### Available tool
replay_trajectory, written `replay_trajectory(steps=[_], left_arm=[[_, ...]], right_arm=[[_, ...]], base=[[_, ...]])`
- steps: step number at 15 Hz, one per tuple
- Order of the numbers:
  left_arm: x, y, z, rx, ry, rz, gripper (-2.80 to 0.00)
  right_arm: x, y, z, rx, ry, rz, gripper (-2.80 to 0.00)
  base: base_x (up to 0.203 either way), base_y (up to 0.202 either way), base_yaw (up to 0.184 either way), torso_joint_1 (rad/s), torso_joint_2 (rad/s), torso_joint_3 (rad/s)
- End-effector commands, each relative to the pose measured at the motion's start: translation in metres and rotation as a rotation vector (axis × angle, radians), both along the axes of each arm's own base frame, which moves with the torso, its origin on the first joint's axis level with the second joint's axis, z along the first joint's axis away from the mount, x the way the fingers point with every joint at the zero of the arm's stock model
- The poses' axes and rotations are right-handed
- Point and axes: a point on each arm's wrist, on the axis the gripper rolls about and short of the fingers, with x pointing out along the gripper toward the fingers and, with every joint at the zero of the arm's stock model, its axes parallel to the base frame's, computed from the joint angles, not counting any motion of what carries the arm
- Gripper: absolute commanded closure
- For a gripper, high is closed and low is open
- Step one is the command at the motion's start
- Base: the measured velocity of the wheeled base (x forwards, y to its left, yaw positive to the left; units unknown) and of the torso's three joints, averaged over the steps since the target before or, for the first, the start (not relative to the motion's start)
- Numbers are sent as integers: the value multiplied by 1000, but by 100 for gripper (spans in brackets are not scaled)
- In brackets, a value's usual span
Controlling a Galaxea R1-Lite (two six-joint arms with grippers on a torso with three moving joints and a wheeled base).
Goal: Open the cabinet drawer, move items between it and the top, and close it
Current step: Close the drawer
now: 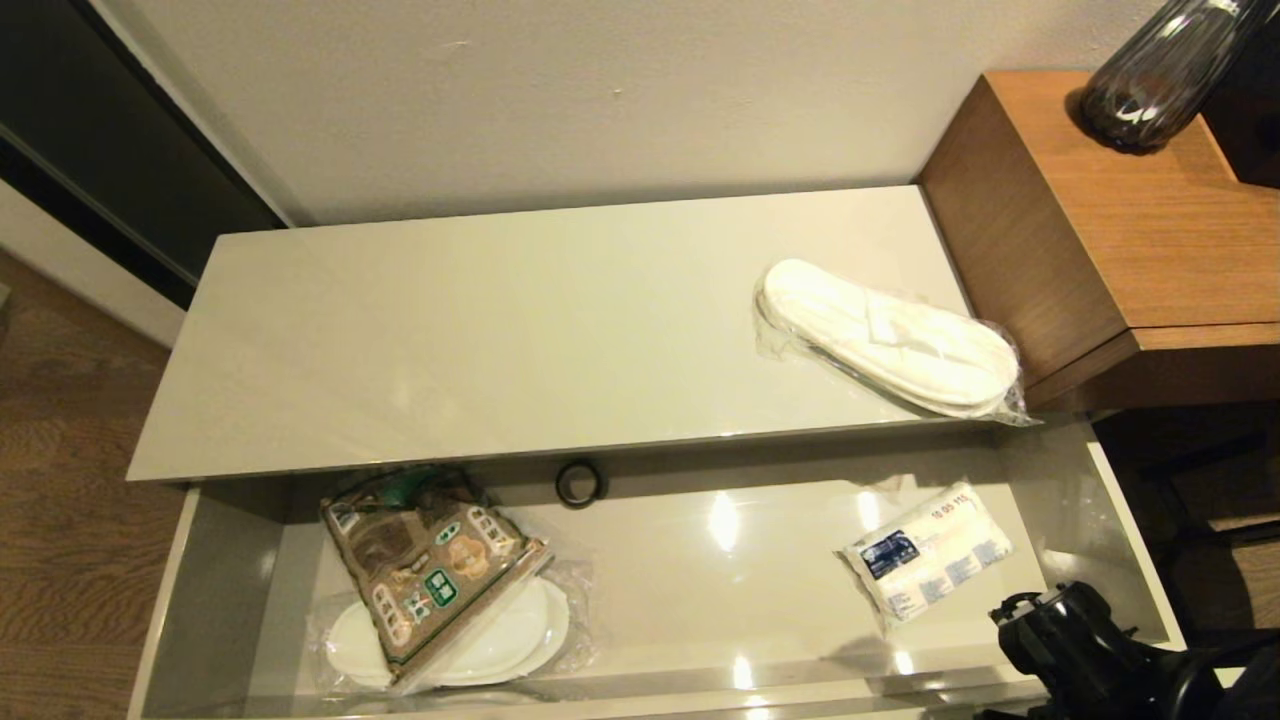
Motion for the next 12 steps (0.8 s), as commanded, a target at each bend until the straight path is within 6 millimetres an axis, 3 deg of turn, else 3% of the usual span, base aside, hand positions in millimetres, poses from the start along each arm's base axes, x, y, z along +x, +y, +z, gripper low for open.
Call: replay_trajectory(steps=[1,5,12], left_arm=[[0,0,0,-1,1,0,0],[0,0,0,-1,1,1,0],[0,0,0,-1,1,-1,0]], right_arm=[[1,0,-8,-13,16,-10,0],[14,4,18,11,-179,-86,0],[54,16,103,25,-458,-180,0]], base=[[0,0,0,0,0,0],[0,0,0,0,0,0],[0,0,0,0,0,0]])
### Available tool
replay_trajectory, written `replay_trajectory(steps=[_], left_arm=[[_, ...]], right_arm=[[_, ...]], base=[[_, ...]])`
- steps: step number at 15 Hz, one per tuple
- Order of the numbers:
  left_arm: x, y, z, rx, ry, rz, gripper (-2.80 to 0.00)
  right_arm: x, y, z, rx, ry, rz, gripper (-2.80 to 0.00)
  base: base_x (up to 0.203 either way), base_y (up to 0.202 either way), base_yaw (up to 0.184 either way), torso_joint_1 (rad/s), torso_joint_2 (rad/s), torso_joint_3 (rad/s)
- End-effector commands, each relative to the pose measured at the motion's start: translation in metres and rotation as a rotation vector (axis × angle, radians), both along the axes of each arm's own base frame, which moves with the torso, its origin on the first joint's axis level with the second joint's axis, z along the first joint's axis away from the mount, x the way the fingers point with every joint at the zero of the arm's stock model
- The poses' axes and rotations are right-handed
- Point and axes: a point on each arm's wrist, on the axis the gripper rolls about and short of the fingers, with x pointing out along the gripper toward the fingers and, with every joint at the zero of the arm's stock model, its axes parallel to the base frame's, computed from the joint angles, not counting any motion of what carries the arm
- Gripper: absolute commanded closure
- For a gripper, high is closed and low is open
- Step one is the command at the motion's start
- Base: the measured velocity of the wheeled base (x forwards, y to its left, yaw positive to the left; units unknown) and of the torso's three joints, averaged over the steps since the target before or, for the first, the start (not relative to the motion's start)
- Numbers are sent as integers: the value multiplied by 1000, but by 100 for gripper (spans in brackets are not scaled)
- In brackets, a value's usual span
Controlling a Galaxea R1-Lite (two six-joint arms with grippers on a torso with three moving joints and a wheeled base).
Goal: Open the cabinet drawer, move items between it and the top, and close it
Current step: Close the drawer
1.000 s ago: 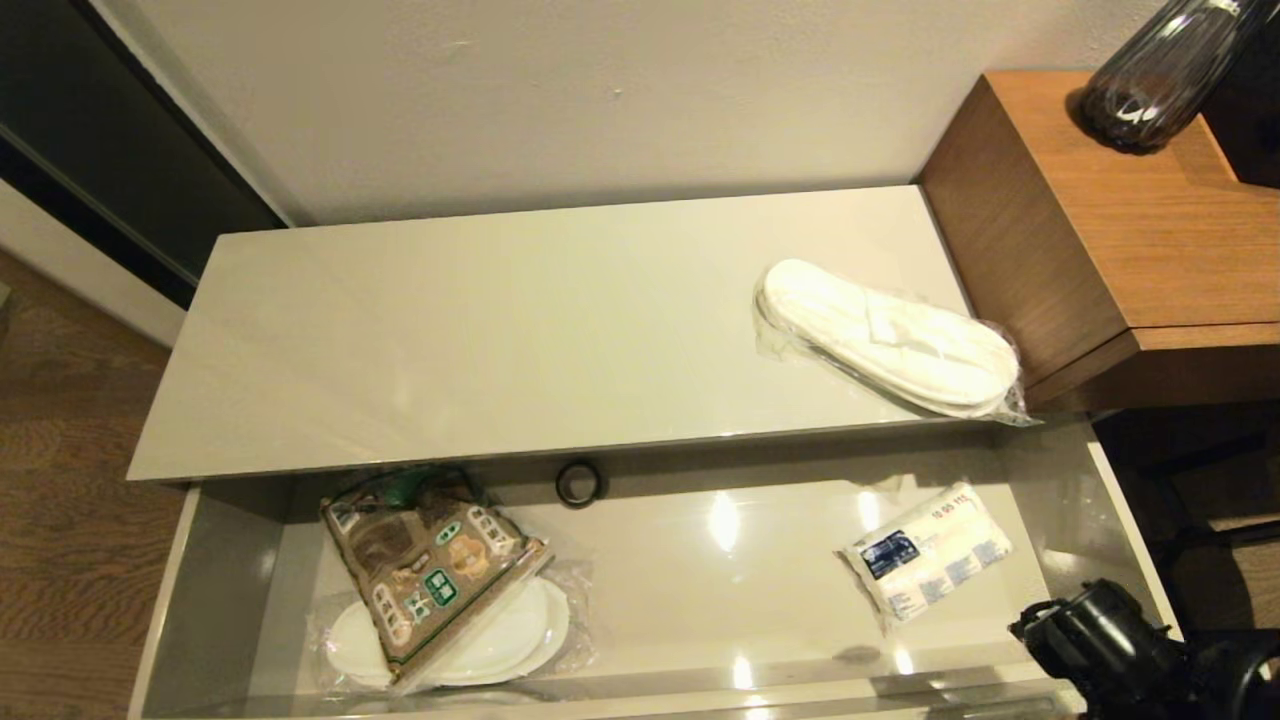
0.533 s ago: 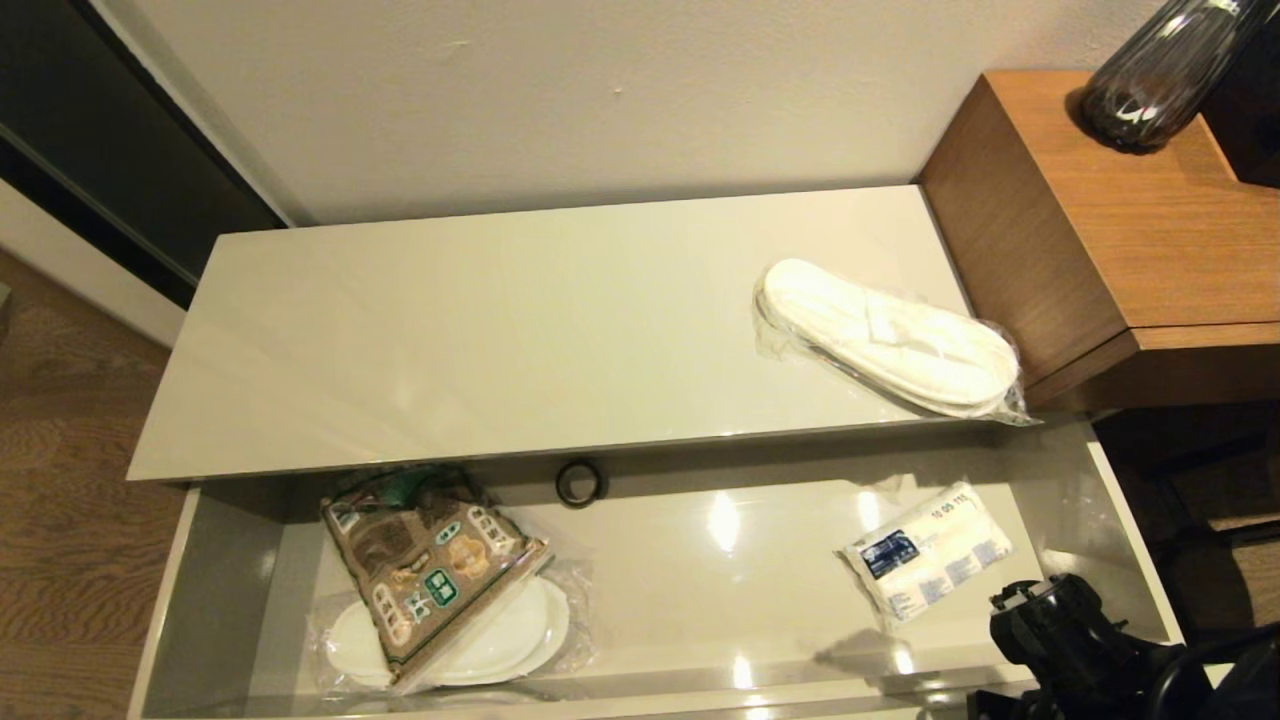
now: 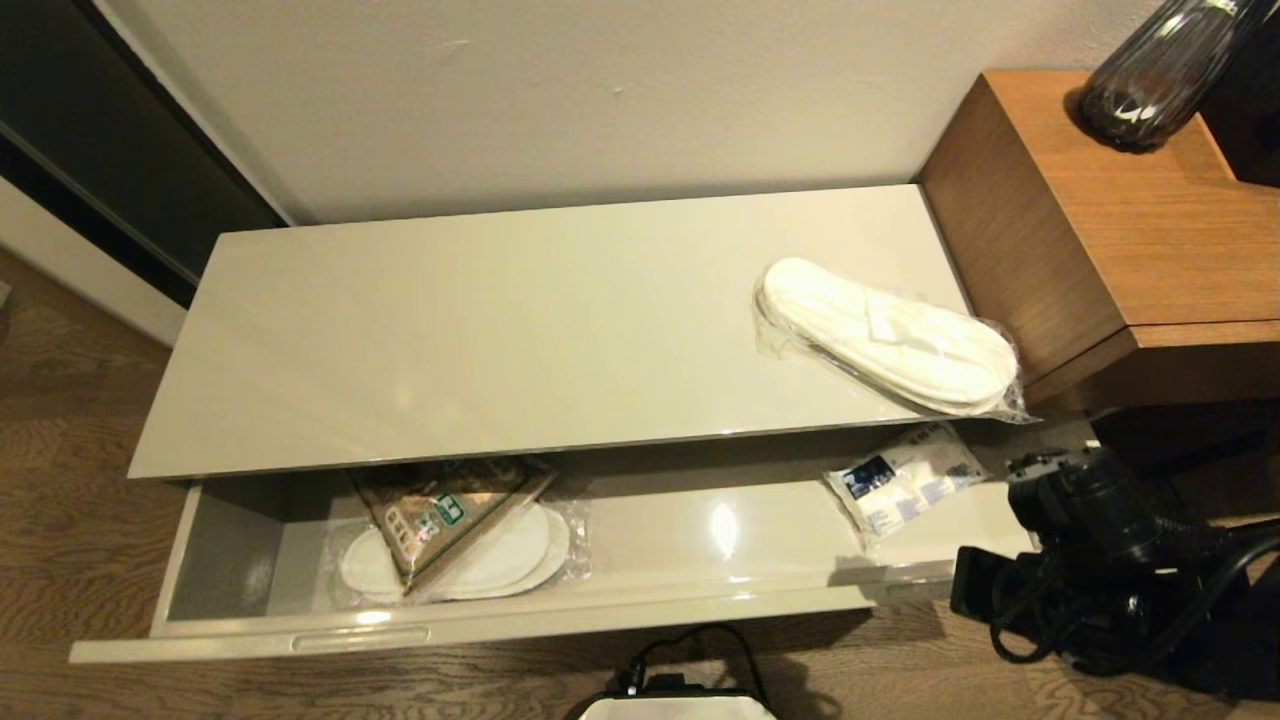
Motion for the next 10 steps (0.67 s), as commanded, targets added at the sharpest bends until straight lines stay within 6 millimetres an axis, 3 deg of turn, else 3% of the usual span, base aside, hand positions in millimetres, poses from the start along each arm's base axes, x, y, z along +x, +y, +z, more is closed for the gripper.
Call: replay_trajectory(steps=[1,3,5,7,10], left_arm=[[0,0,0,-1,-1,-1,0],[0,0,0,-1,0,1,0],[0,0,0,-1,1,1,0],[0,0,0,-1,2,0,0],[0,0,0,-1,1,-1,0]], right_arm=[[13,3,28,4,-114,-51,0],[19,3,42,-21,-154,-91,0],[6,-3,61,-17,-182,-99,0],[-19,-14,83,-5,-211,-102,0],[-78,-40,111,-7,-244,-115,0]], base=[[0,0,0,0,0,0],[0,0,0,0,0,0],[0,0,0,0,0,0],[0,0,0,0,0,0],[0,0,0,0,0,0]])
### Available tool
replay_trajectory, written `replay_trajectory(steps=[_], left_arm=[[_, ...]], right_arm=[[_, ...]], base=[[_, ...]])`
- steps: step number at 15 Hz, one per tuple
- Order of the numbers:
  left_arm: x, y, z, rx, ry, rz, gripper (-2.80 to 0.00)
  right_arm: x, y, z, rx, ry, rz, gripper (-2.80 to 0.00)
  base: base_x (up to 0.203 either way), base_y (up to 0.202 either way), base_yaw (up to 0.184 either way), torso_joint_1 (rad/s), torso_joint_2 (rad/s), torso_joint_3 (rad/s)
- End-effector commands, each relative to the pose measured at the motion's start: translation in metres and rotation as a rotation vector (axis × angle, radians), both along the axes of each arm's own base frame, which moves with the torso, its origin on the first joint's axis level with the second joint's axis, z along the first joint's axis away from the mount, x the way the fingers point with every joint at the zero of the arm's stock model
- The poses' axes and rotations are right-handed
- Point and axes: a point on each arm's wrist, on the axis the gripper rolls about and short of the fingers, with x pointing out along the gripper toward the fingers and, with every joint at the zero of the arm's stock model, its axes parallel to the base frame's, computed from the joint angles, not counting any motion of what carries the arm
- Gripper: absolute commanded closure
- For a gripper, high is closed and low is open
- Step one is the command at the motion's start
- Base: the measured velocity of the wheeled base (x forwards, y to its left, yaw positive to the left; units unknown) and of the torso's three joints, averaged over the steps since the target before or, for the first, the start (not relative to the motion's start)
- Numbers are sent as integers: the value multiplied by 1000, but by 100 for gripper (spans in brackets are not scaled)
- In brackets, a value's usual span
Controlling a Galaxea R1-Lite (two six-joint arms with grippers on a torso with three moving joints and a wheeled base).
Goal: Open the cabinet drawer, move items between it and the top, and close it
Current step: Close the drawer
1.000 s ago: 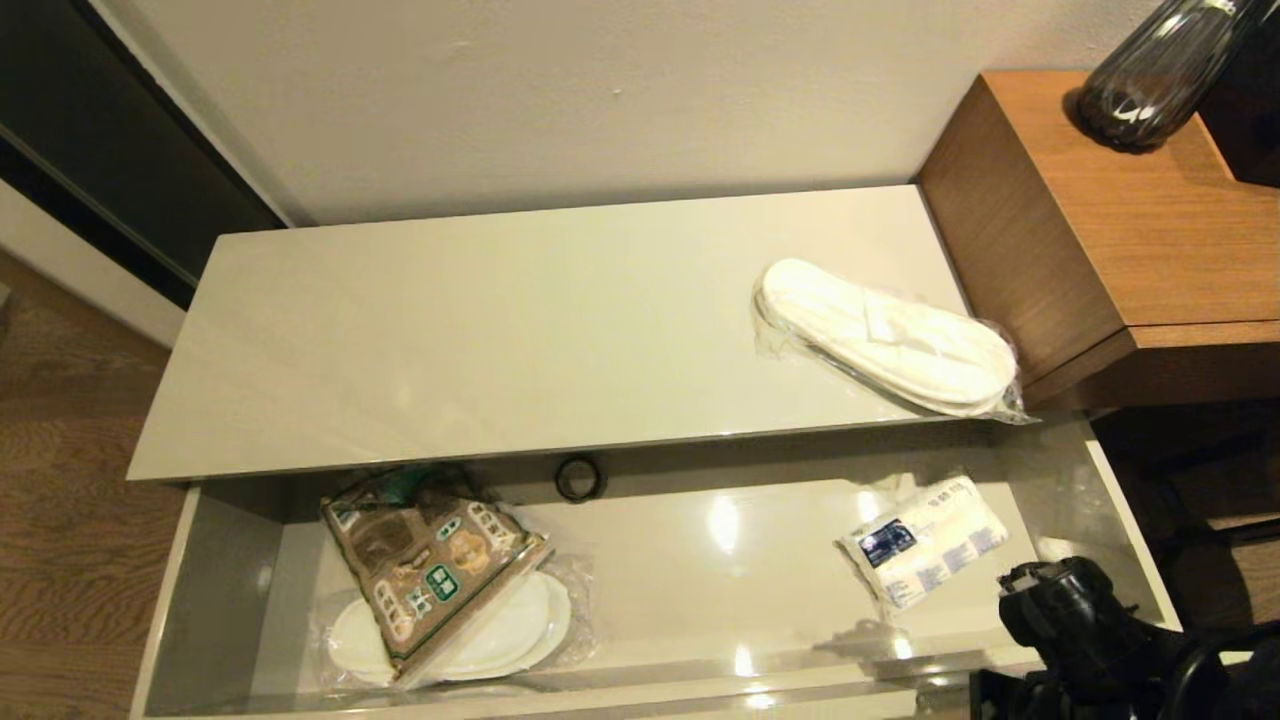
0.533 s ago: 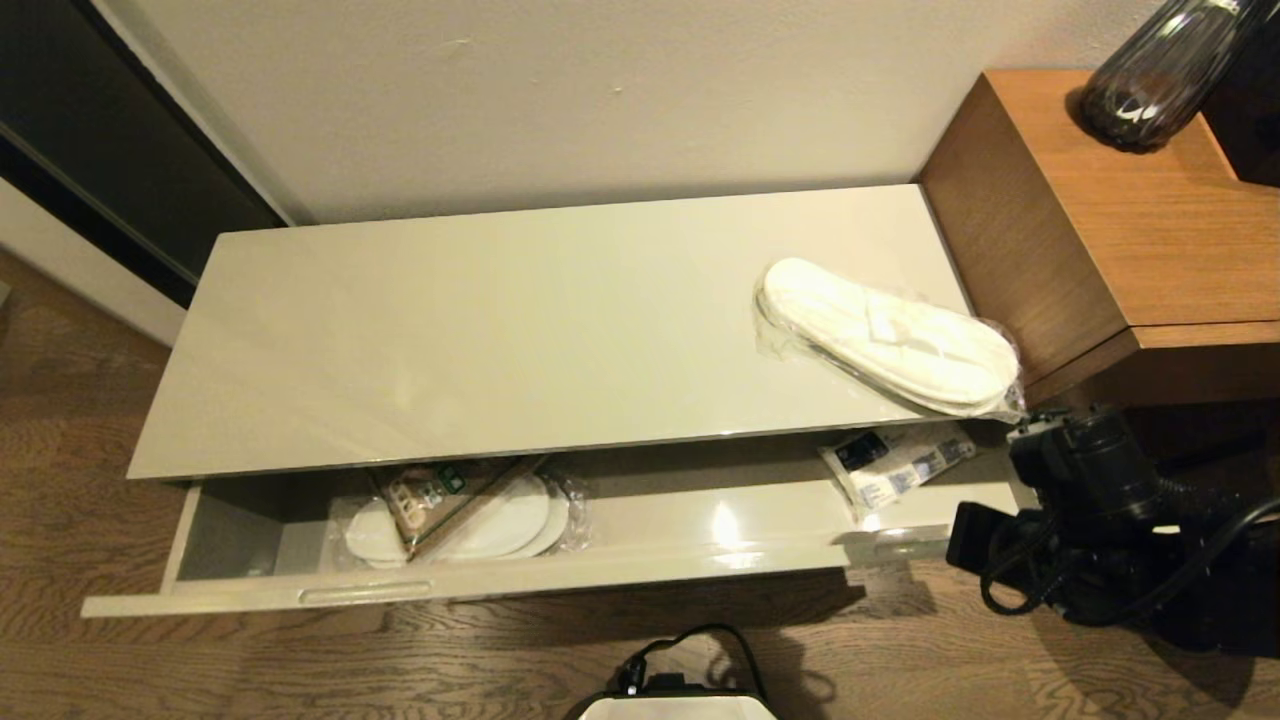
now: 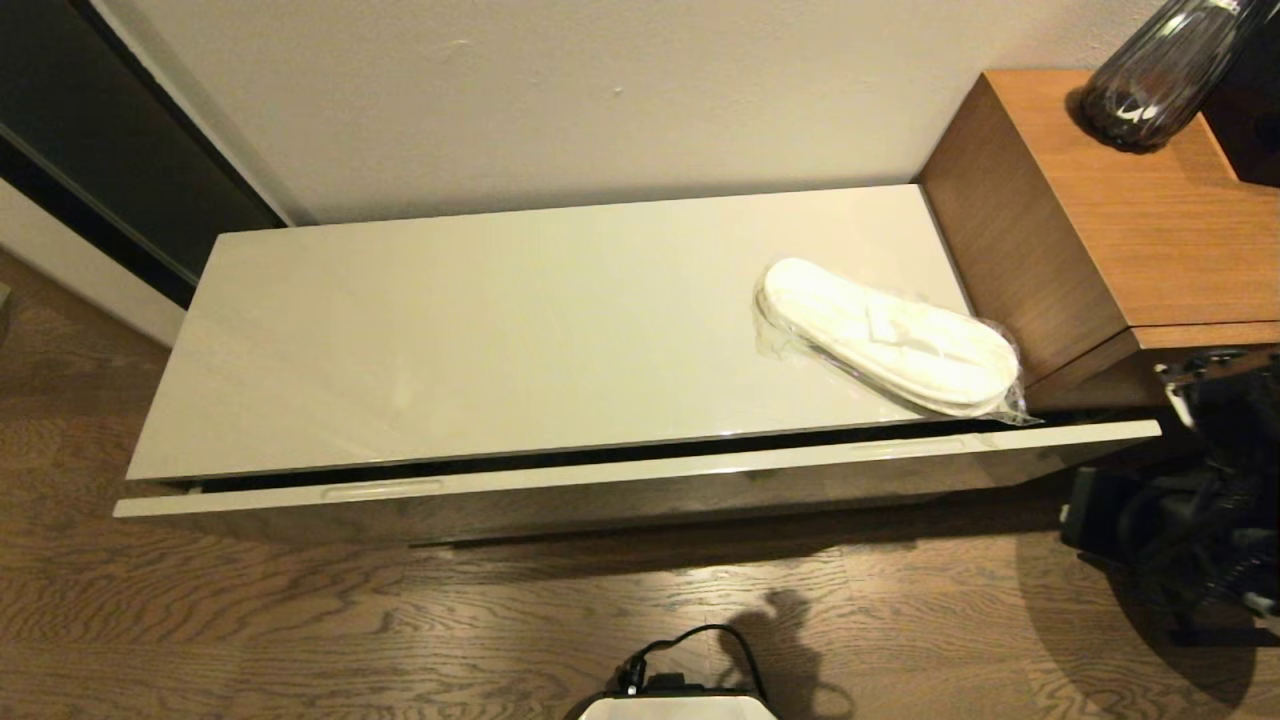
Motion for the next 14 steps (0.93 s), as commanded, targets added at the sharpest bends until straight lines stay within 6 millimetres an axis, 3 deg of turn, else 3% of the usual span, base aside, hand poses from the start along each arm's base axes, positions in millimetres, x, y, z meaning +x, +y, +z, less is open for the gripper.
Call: replay_trajectory(steps=[1,6,9,11,14], left_arm=[[0,0,0,-1,2,2,0],[0,0,0,-1,-1,2,0],[0,0,0,-1,1,2,0],[0,0,0,-1,1,2,0],[0,0,0,-1,-1,2,0]], right_arm=[[-57,-25,28,28,-87,-11,0],[-183,-83,31,-64,-57,-106,0],[-251,-84,21,-169,-82,-214,0],[-284,-76,3,-231,-118,-190,0],[-302,-73,-14,-246,-173,-164,0]], base=[[0,0,0,0,0,0],[0,0,0,0,0,0],[0,0,0,0,0,0],[0,0,0,0,0,0],[0,0,0,0,0,0]])
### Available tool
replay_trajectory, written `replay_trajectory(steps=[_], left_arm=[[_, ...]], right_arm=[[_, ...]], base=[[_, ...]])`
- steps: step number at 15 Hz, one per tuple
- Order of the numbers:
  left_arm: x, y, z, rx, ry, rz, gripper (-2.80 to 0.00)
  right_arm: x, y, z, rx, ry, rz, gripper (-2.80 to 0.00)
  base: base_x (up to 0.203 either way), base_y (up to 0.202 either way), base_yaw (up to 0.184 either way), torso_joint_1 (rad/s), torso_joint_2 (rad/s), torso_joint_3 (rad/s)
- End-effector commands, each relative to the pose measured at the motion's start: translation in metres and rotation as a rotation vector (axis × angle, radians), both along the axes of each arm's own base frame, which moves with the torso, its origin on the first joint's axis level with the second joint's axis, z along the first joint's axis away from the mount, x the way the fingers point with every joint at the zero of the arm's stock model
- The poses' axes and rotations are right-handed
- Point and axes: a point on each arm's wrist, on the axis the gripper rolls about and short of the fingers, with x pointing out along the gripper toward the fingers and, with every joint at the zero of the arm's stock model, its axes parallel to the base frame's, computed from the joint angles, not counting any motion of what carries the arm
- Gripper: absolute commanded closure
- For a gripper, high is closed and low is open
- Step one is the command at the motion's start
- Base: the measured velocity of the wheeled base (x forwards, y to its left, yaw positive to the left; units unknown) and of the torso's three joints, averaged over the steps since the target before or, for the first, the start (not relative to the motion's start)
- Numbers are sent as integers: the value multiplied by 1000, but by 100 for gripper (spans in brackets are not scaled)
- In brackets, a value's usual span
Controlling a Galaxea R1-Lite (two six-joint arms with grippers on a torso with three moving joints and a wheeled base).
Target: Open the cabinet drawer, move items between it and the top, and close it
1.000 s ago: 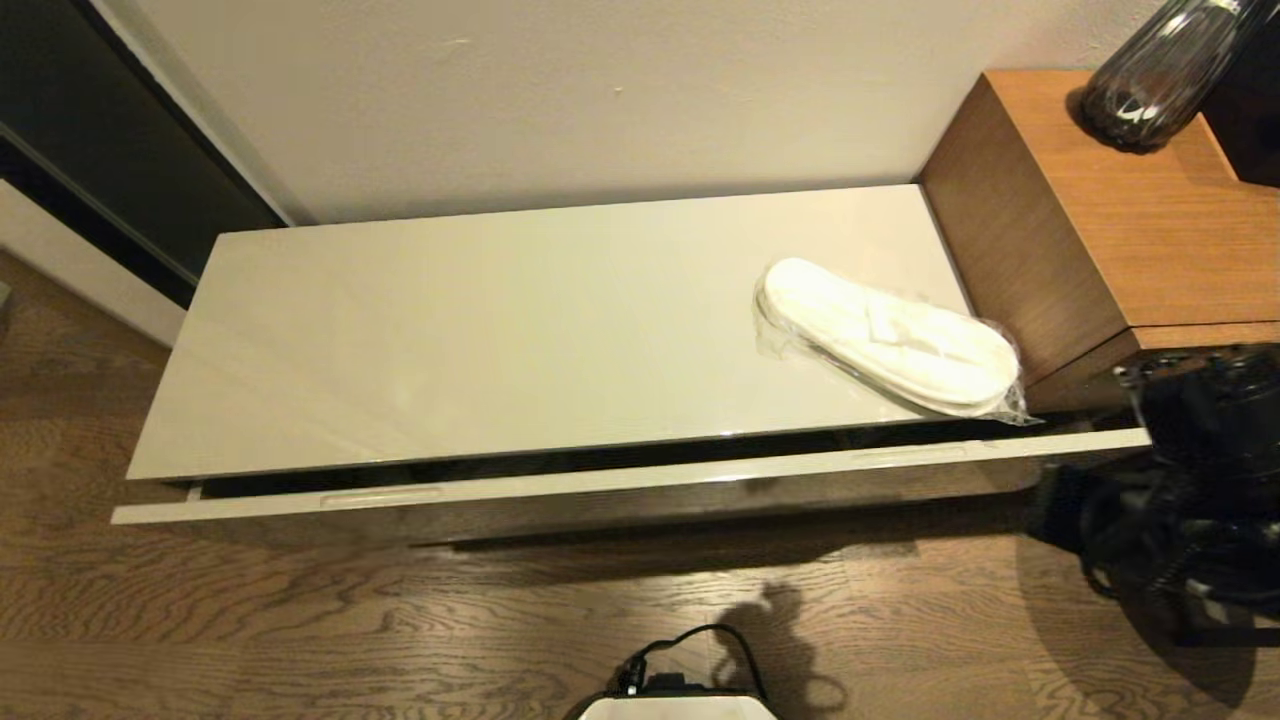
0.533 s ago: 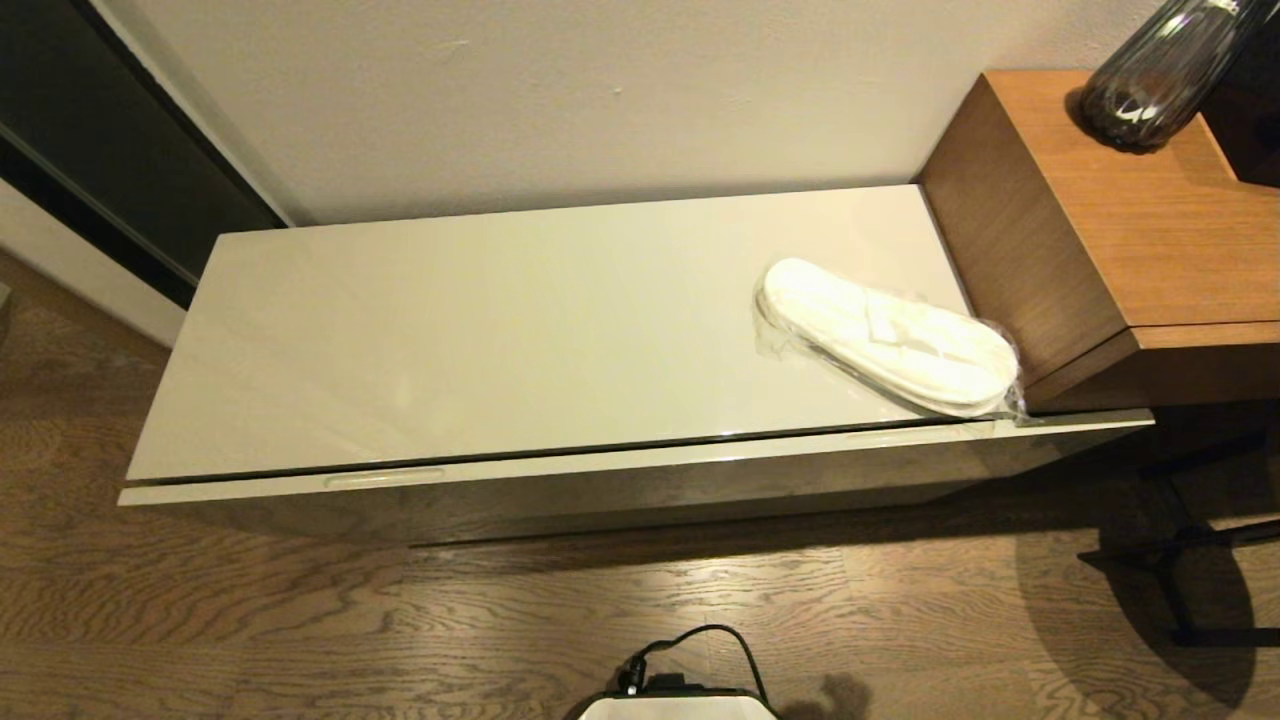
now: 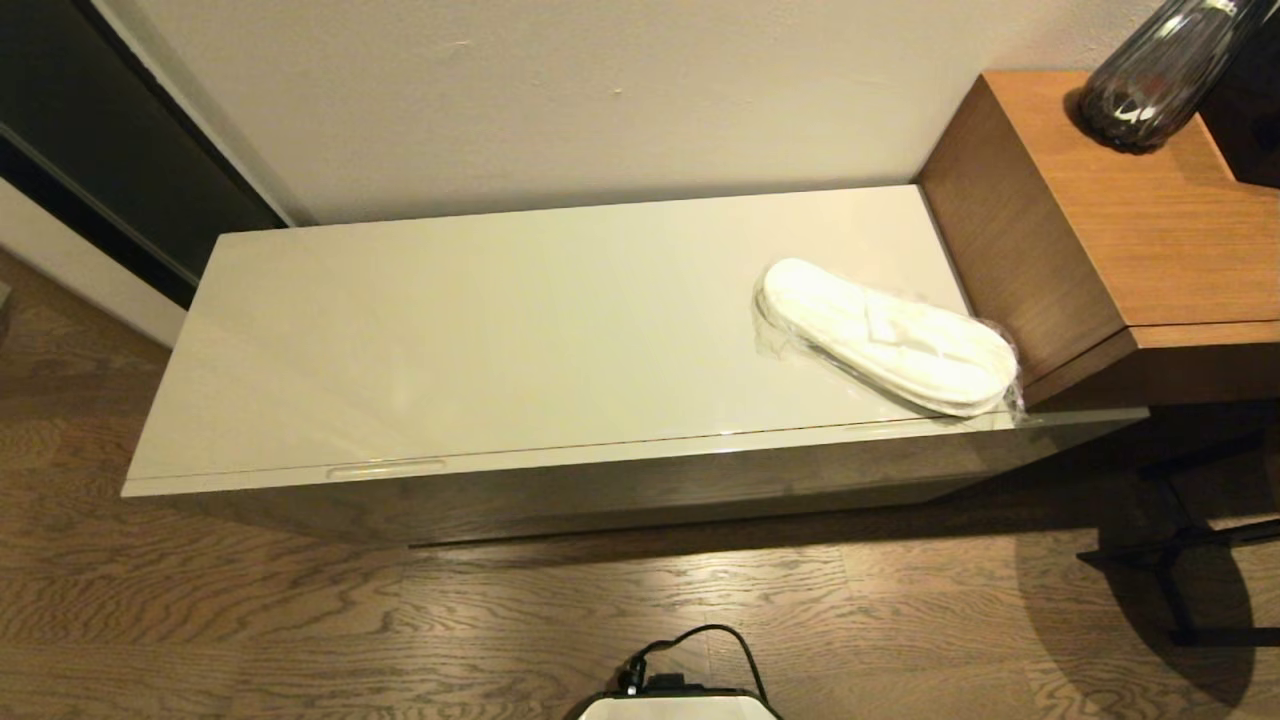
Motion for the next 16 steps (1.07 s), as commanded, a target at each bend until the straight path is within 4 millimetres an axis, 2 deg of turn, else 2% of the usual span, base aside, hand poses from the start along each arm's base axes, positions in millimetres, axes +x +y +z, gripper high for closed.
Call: replay_trajectory(steps=[1,3,4,7,10,11,12,14,15,16], left_arm=[[0,0,0,-1,0,1,0],[0,0,0,-1,0,0,0],[0,0,0,-1,0,0,0],[0,0,0,-1,2,0,0],[0,0,0,-1,0,1,0],[0,0,0,-1,0,1,0],[0,0,0,-1,2,0,0],[0,0,0,-1,1,0,0],[0,0,0,-1,-1,-1,0],[0,0,0,-1,2,1,0]], right_arm=[[-25,1,-20,-34,-116,23,0],[-37,1,-36,-123,-154,86,0],[-32,1,-34,-141,-178,110,0],[5,3,-36,-122,-290,222,0],[54,5,-75,-123,-277,298,0],[71,5,-91,-133,-313,317,0],[83,6,-97,-146,-412,355,0],[91,7,-99,-180,-557,422,0],[91,8,-97,-184,-564,443,0],[90,8,-102,-158,-499,463,0]], base=[[0,0,0,0,0,0],[0,0,0,0,0,0],[0,0,0,0,0,0],[0,0,0,0,0,0],[0,0,0,0,0,0],[0,0,0,0,0,0],[0,0,0,0,0,0],[0,0,0,0,0,0],[0,0,0,0,0,0],[0,0,0,0,0,0]])
